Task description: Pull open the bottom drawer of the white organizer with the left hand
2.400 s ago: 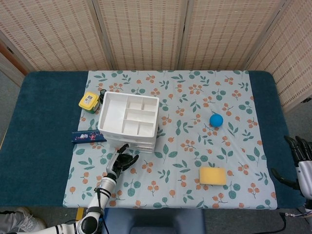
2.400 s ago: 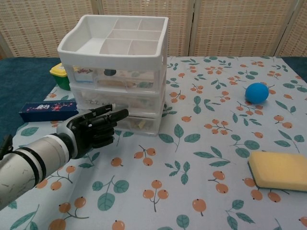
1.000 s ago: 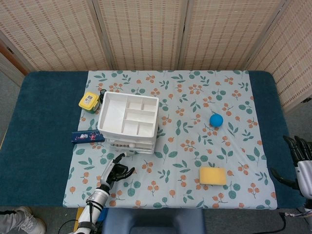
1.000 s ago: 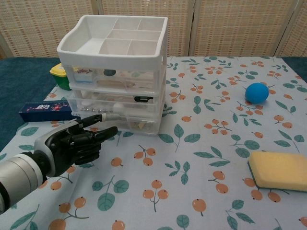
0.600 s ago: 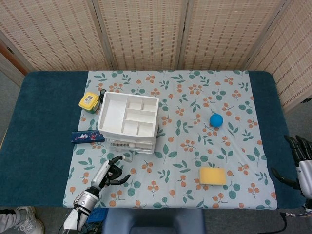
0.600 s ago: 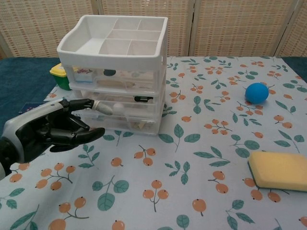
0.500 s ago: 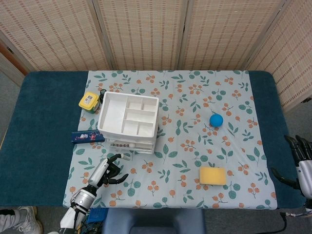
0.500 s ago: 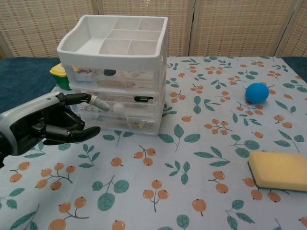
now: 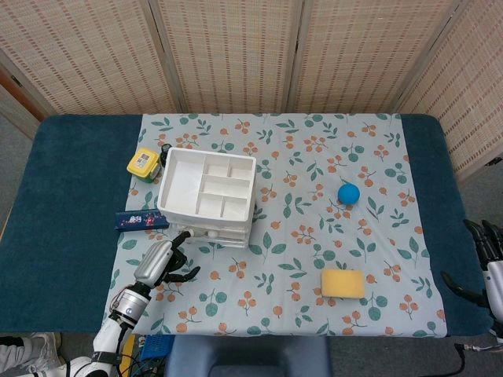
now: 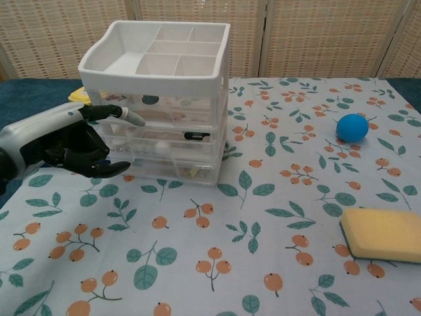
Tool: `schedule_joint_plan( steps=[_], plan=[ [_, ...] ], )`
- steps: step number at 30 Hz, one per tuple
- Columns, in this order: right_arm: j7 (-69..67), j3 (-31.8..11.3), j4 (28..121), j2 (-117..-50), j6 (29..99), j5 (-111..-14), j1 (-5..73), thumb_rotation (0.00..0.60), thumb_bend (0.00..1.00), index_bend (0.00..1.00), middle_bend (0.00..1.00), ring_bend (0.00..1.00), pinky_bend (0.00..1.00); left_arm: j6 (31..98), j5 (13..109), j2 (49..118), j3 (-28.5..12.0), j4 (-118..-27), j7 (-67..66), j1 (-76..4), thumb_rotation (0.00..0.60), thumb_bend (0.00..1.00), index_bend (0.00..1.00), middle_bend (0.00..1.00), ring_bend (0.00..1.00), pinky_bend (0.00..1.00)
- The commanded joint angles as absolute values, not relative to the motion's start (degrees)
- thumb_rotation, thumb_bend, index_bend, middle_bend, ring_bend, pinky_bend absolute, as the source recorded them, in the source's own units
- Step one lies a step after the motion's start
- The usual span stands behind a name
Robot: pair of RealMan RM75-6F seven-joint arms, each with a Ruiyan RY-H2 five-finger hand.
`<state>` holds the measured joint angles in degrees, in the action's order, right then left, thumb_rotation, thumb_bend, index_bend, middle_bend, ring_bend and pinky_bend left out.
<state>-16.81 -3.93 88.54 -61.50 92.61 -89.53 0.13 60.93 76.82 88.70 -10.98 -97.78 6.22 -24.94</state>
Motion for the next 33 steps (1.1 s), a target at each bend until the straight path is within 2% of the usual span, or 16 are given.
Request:
schedule_joint_plan(
  steps=[1, 12, 33],
  plan=[
    [-17.08, -3.95, 88.34, -61.61, 92.6, -89.36, 0.07, 0.6, 0.25, 0.0, 0.1, 0.0, 0.0, 60.76, 75.48, 89.46, -11.27, -96.69, 4.69, -25.87, 0.6, 0.28, 0.23, 1.0, 1.0, 1.0],
    [-17.41, -3.93, 87.99, -61.66, 92.71, -89.34, -0.13, 0.6, 0.25, 0.0, 0.1, 0.0, 0.0, 59.94, 72.2, 90.49, -10.93, -94.15, 0.07, -27.95, 0.6, 0.28, 0.23, 1.0, 1.0, 1.0],
    [-17.73, -3.89, 87.77, -61.82, 92.69, -89.31, -0.33, 0.6, 0.25, 0.0, 0.1, 0.0, 0.0, 58.62, 70.83, 89.55, -9.61, -94.29, -3.97, -30.74, 0.6, 0.28, 0.29, 1.0, 1.0, 1.0]
  ],
)
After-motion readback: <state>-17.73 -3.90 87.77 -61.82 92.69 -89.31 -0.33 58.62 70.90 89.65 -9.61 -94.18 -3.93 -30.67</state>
